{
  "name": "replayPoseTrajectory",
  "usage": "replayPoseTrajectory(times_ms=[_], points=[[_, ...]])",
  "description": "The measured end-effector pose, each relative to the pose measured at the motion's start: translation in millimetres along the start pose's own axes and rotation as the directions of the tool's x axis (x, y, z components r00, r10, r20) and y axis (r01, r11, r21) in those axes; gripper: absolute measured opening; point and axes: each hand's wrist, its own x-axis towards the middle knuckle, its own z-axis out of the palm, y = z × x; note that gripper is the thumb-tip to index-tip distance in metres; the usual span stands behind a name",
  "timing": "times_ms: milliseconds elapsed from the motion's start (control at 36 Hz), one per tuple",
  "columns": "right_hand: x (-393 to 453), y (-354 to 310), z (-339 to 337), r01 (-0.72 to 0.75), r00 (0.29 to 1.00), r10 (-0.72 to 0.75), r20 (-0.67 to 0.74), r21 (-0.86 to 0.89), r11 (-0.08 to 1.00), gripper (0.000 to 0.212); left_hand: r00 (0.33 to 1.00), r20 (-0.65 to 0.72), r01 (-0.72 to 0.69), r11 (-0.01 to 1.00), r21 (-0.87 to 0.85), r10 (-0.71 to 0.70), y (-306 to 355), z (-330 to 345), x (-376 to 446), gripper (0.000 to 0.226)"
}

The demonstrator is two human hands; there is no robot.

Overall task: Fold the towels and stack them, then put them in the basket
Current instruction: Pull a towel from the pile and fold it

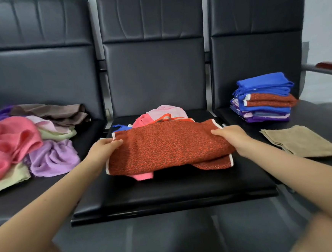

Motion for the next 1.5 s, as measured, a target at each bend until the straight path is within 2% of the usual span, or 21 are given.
replayPoseTrajectory(times_ms=[56, 111, 194, 278, 333, 389, 472, 583, 694, 778, 833, 944, 1028, 1111, 1194, 1250, 1333, 1417, 1500], points=[[-1, -3, -4, -0.061, 0.998, 0.059, 0.015, 0.132, 0.989, 0.043, 1.000, 0.009, -0.020, 0.991, -0.129, 0.021, 3, 3, -1, 0.011], [1, -1, -7, -0.175, 0.981, 0.148, 0.127, 0.248, 0.953, 0.040, 1.000, 0.006, -0.018, 0.979, -0.204, 0.019, 6, 5, -2, 0.010], [-3, -1, -10, -0.271, 0.936, 0.206, 0.286, 0.208, 0.940, 0.016, 0.993, -0.042, 0.094, 0.959, -0.267, -0.109, 9, 6, 1, 0.009], [1, 1, -12, -0.161, 0.968, 0.116, 0.224, 0.192, 0.968, 0.022, 0.958, 0.088, 0.286, 0.925, -0.250, -0.272, 9, 7, 0, 0.019], [5, 0, -13, -0.069, 0.982, 0.023, 0.185, 0.242, 0.968, 0.021, 0.939, 0.183, 0.321, 0.933, -0.164, -0.291, 7, 9, -2, 0.022], [4, -2, -15, -0.008, 0.985, -0.041, 0.165, 0.289, 0.957, 0.018, 0.964, 0.143, 0.245, 0.959, -0.142, -0.225, 5, 12, 0, 0.018], [5, -8, -21, 0.028, 0.985, -0.088, 0.149, 0.366, 0.930, 0.017, 0.998, 0.053, 0.052, 0.971, -0.231, -0.040, 13, 16, 1, 0.005], [5, -14, -34, 0.055, 0.994, -0.094, 0.058, 0.474, 0.879, 0.024, 0.997, 0.026, -0.065, 0.952, -0.300, 0.077, 28, 25, -4, 0.011], [6, -14, -47, 0.088, 0.996, -0.081, -0.036, 0.501, 0.861, 0.017, 0.998, 0.044, -0.030, 0.965, -0.261, 0.043, 25, 45, -1, 0.019], [9, -8, -51, 0.086, 0.992, -0.040, -0.119, 0.416, 0.905, 0.028, 1.000, 0.020, 0.025, 0.993, -0.113, -0.023, 16, 59, 4, 0.036], [8, -6, -50, 0.089, 0.991, -0.045, -0.124, 0.374, 0.923, 0.029, 0.999, 0.003, 0.052, 0.998, -0.046, -0.052, 14, 62, 4, 0.040], [3, -16, -42, 0.113, 0.992, -0.084, -0.092, 0.372, 0.921, 0.021, 0.998, -0.007, 0.066, 0.998, -0.012, -0.066, 12, 56, 9, 0.038], [-3, -35, -25, 0.174, 0.983, -0.137, -0.122, 0.375, 0.911, 0.009, 0.998, -0.025, 0.062, 0.998, -0.016, -0.063, 14, 51, 10, 0.026], [-12, -53, 0, 0.251, 0.965, -0.206, -0.159, 0.350, 0.903, 0.020, 0.997, -0.048, 0.060, 0.998, -0.036, -0.061, 17, 48, 6, 0.022], [-21, -59, 26, 0.369, 0.929, -0.357, -0.093, 0.204, 0.907, 0.023, 0.997, -0.059, 0.054, 0.998, -0.028, -0.056, 18, 41, 3, 0.025], [-24, -57, 45, 0.456, 0.889, -0.458, 0.000, 0.085, 0.886, 0.037, 0.996, -0.083, 0.037, 0.999, 0.002, -0.037, 14, 35, 5, 0.027], [-32, -50, 67, 0.524, 0.845, -0.509, 0.164, -0.061, 0.849, 0.039, 0.991, -0.130, -0.017, 0.997, 0.070, 0.026, 14, 31, 2, 0.025], [-36, -47, 82, 0.520, 0.828, -0.459, 0.321, -0.138, 0.843, 0.040, 0.954, -0.200, -0.174, 0.954, 0.245, 0.225, 24, 34, -8, 0.026], [-36, -51, 80, 0.346, 0.848, -0.323, 0.421, 0.023, 0.938, 0.036, 0.883, -0.225, -0.316, 0.875, 0.368, 0.413, 31, 38, -11, 0.025]])
